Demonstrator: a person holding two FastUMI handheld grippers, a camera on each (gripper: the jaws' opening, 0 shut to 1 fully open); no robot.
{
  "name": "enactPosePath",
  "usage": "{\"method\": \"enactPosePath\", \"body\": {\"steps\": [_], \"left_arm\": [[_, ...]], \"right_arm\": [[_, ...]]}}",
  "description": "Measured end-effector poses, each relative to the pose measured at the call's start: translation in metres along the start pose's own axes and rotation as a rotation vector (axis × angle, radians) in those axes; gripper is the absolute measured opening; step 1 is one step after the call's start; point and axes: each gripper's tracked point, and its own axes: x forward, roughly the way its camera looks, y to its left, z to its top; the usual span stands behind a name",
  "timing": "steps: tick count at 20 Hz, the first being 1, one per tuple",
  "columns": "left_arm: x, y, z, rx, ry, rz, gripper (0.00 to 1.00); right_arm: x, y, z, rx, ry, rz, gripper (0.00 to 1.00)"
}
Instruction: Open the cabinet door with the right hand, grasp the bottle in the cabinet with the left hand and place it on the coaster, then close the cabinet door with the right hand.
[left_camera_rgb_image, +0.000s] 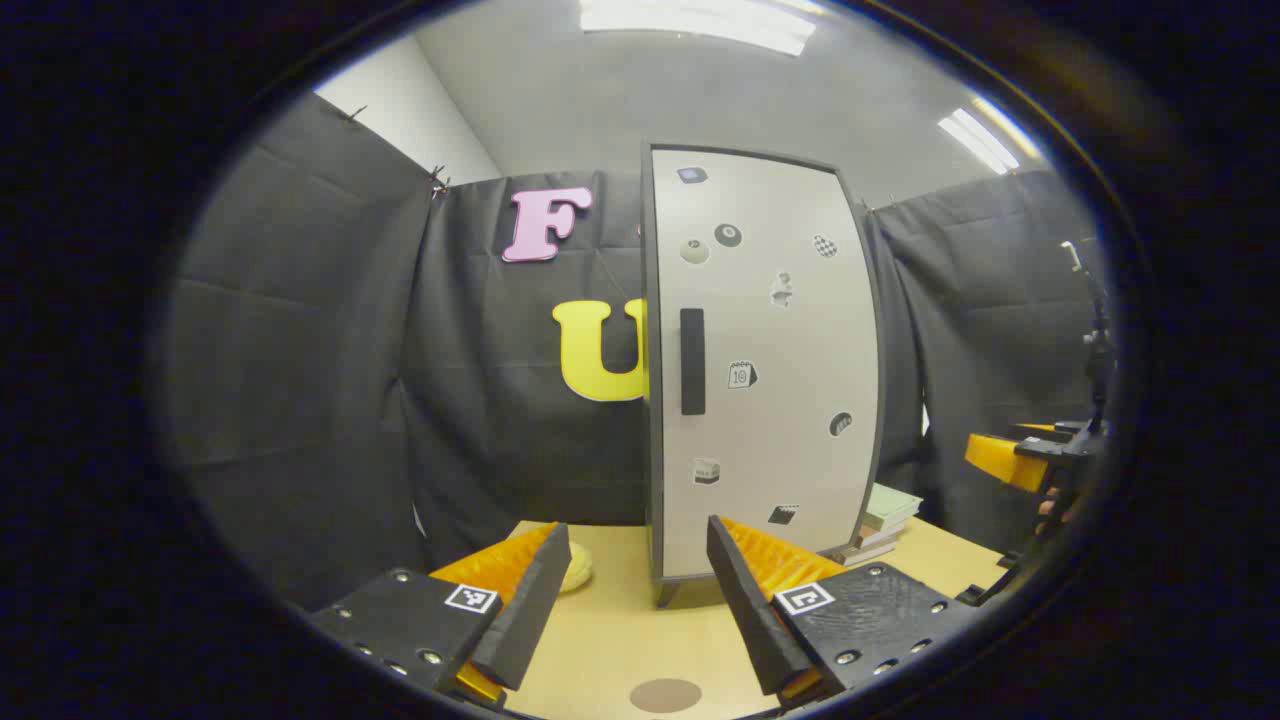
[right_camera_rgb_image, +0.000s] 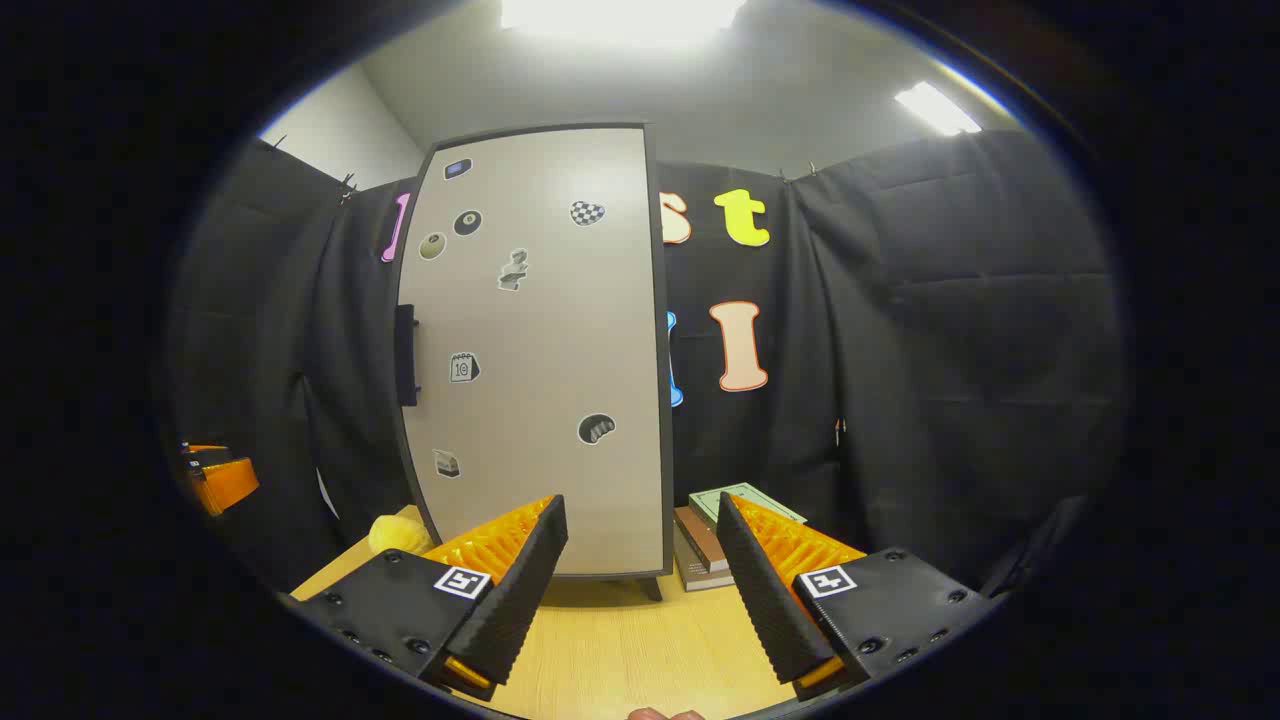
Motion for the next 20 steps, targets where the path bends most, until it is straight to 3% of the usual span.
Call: {"method": "enactPosePath", "body": {"steps": [4,6,9,12,15,19,20], "left_arm": [[-0.003,0.008,-0.007,-0.012,0.01,0.008,0.83],[-0.003,0.012,-0.008,-0.018,0.012,0.013,0.82],[-0.004,0.019,-0.006,0.001,0.013,0.019,0.82],[-0.005,0.021,-0.005,-0.004,0.008,0.01,0.82],[-0.003,0.023,-0.004,-0.017,0.008,0.005,0.82],[0.001,0.023,0.001,-0.013,-0.003,-0.006,0.82],[0.002,0.023,0.002,-0.012,-0.005,-0.008,0.82]], "right_arm": [[-0.01,0.017,-0.004,-0.02,0.008,0.022,0.92],[-0.012,0.023,-0.004,-0.023,0.014,0.029,0.96],[-0.015,0.032,-0.003,-0.04,0.014,0.035,0.93],[-0.018,0.041,0.001,-0.036,0.003,0.043,0.96],[-0.017,0.045,0.008,-0.041,-0.013,0.043,0.93],[-0.014,0.044,0.015,-0.027,-0.02,0.035,0.96],[-0.014,0.043,0.015,-0.028,-0.024,0.032,0.93]]}}
